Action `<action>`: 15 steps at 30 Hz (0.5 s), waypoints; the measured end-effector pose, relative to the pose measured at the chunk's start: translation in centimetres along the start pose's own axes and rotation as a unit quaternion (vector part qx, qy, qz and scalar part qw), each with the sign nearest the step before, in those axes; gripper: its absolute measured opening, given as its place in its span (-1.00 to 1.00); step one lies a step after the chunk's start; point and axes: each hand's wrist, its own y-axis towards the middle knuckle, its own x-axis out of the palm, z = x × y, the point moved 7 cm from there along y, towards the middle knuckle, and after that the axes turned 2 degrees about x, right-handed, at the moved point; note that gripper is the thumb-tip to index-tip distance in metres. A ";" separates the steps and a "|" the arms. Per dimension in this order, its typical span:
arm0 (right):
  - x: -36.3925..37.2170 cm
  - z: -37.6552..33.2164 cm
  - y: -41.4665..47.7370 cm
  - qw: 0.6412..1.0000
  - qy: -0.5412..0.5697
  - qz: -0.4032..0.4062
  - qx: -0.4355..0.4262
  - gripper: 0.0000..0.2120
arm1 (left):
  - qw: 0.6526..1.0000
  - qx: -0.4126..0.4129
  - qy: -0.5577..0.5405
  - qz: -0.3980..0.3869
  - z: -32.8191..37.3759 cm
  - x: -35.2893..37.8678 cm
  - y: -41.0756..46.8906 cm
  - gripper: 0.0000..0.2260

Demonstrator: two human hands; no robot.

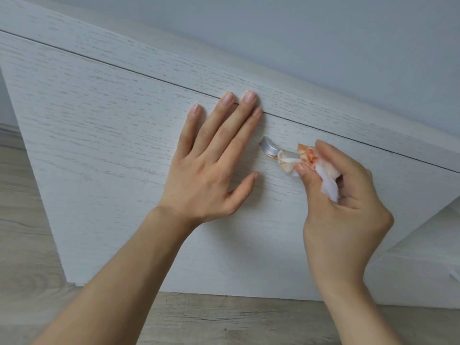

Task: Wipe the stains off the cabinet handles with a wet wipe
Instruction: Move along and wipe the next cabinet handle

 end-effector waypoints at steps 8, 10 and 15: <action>1.6 -1.0 -0.2 0.995 -0.062 -0.017 -0.071 -0.83 | 1.000 0.002 -0.001 0.008 0.1 0.1 0.0 -0.40; 1.9 -1.5 -0.2 0.995 -0.064 -0.010 -0.074 -0.84 | 1.000 0.003 0.002 0.008 0.1 0.1 0.0 -0.40; 1.4 -1.4 0.0 0.999 -0.038 -0.016 -0.030 -0.84 | 1.000 0.002 -0.002 0.004 0.1 0.0 0.0 -0.40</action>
